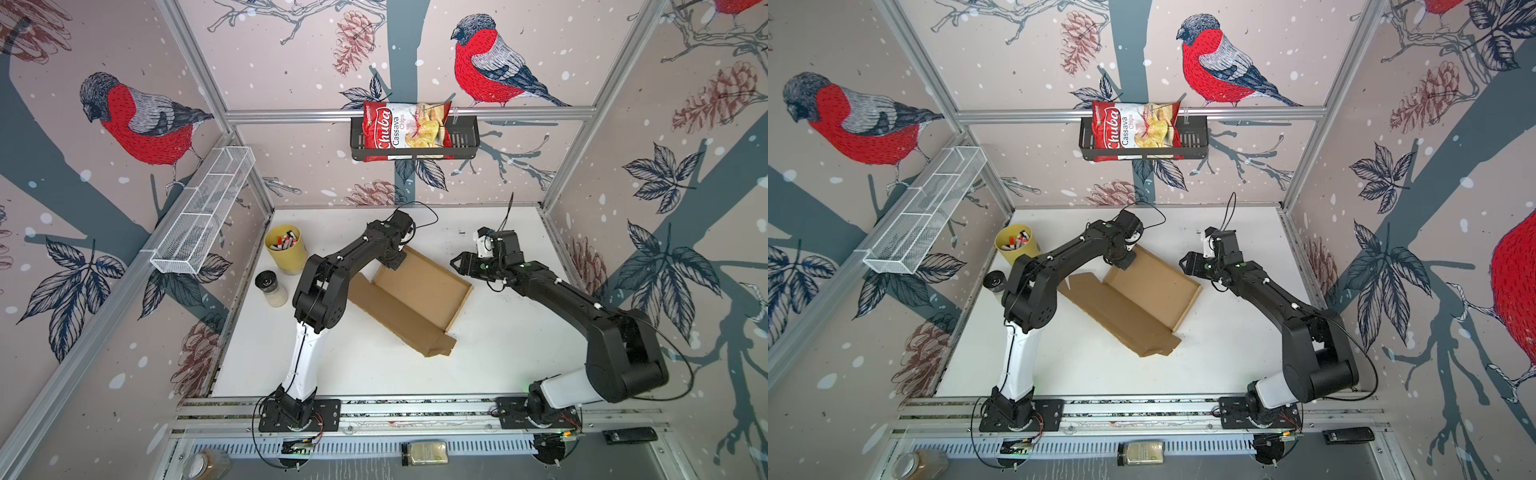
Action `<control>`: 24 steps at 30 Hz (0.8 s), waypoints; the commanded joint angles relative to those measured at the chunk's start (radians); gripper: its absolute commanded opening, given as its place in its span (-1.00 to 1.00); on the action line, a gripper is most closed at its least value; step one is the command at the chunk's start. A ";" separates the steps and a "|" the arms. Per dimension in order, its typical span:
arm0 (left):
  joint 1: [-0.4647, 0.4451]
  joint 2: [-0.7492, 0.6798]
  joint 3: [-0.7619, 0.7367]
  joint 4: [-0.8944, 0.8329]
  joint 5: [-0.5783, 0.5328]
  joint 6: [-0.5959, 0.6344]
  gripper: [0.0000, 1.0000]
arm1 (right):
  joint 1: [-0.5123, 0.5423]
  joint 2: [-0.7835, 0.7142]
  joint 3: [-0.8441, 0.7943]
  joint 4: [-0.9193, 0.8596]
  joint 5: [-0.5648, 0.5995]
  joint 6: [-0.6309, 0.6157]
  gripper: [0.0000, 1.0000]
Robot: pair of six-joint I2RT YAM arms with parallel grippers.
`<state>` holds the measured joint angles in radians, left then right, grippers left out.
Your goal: Fold the paper box
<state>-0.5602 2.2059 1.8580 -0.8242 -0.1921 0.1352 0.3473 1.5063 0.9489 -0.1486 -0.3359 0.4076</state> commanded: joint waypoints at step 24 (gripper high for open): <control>-0.066 0.050 0.314 -0.039 0.076 0.002 0.34 | 0.017 0.163 -0.053 0.019 0.040 -0.030 0.35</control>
<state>-0.6247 2.2921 2.1483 -0.8772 -0.1608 0.1486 0.3656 1.6688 0.9085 -0.1390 -0.2893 0.3519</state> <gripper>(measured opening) 0.669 0.675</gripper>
